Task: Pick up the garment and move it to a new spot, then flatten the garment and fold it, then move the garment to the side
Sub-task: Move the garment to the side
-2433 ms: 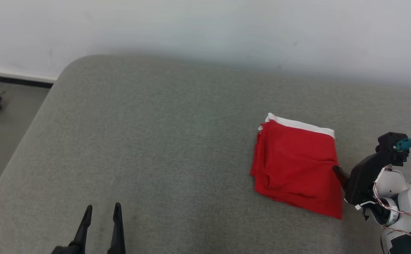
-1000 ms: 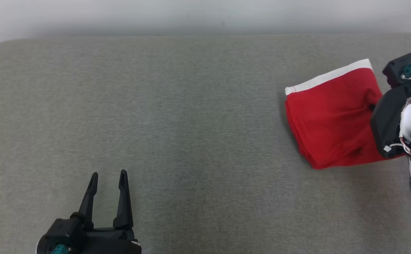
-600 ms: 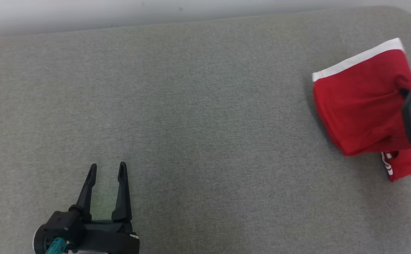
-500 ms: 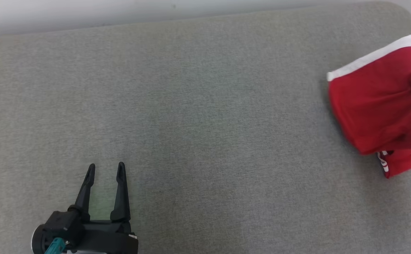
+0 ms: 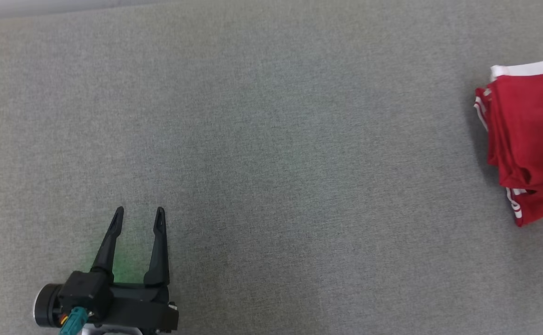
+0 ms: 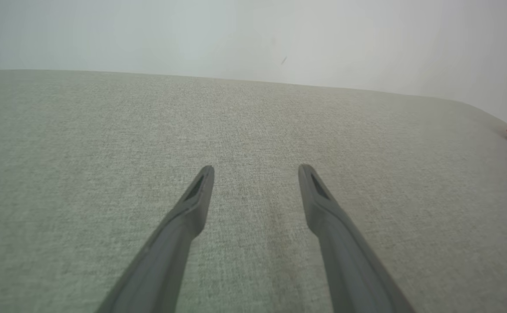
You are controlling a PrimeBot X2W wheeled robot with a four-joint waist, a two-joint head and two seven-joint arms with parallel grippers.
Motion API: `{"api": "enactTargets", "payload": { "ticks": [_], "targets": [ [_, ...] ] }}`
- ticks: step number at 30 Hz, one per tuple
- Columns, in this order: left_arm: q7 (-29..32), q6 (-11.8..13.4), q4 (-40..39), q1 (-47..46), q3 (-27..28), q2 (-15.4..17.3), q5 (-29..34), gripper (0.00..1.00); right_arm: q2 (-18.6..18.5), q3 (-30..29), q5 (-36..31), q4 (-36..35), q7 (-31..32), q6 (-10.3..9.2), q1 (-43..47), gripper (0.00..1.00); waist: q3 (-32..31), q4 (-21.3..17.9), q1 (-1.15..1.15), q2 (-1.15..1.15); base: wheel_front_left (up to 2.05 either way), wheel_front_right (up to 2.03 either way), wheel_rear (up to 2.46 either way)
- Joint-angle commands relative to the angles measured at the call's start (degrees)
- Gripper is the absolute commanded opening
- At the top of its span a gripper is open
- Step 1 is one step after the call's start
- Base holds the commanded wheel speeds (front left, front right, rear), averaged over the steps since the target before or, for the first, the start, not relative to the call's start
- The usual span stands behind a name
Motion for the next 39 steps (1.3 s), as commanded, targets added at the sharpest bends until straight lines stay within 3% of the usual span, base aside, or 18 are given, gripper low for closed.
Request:
{"api": "enactTargets", "payload": {
  "ticks": [1, 12, 13, 14, 15, 16, 26, 35, 39],
  "targets": [
    [-0.13, -0.42, -0.33, -0.77, 0.27, 0.07, 0.76, 1.00, 0.09, -0.52, -1.54, 0.98, -1.38, 0.00, 0.87, 0.00, 1.25, 0.57, 0.00, -0.01, 0.00, 0.00, 0.00],
    [-0.13, -0.82, -0.71, -2.63, -0.55, 0.25, 2.09, 1.00, -1.54, -2.94, -11.11, 4.30, -9.67, 0.00, 2.34, 0.03, 4.03, 2.48, 0.00, -0.01, 0.00, 0.00, 0.00],
    [-0.13, -0.81, -0.63, -2.60, -0.61, 0.28, 2.15, 1.00, -1.15, -3.20, -11.77, 4.55, -10.14, 0.00, 2.35, 0.38, 4.08, 2.55, 0.00, -0.01, 0.00, 0.00, 0.00],
    [-0.13, -0.82, -0.50, -2.60, -0.63, 0.33, 2.23, 1.00, -0.67, -3.42, -12.38, 4.78, -10.56, 0.00, 2.36, 0.47, 4.08, 2.59, 0.00, -0.01, 0.00, 0.00, 0.00],
    [-0.13, -0.83, -0.42, -2.66, -0.60, 0.35, 2.27, 1.00, -0.35, -3.60, -13.01, 4.88, -11.11, 0.00, 2.34, 0.96, 4.01, 2.61, 0.00, -0.01, 0.00, 0.00, 0.00],
    [-0.13, -0.85, -0.36, -2.67, -0.52, 0.35, 2.31, 1.00, -0.06, -3.96, -13.57, 4.93, -11.78, 0.00, 2.27, 1.00, 3.84, 2.60, 0.00, -0.01, 0.00, 0.00, 0.00],
    [-0.13, -0.88, -1.01, -0.74, 0.74, 0.19, 1.43, 1.00, 6.28, -5.89, -14.45, 1.40, -19.57, 0.00, 4.05, 1.00, -1.88, 1.85, 0.00, -0.01, 0.00, 0.00, 0.00],
    [-0.13, -0.42, -1.27, 4.48, 3.50, 0.04, -2.48, 1.00, 16.08, -4.28, -5.75, -5.99, -29.89, 0.00, 12.01, 1.00, -11.96, 1.43, 0.00, -0.01, 0.00, 0.00, 0.00],
    [-0.14, 0.64, -2.13, 6.74, 4.79, -0.01, -3.26, 1.00, 18.02, -2.42, -1.29, -8.27, -33.97, 0.00, 16.66, 1.00, -15.97, 1.55, 0.00, -0.01, 0.00, 0.00, 0.00]
  ]
}}
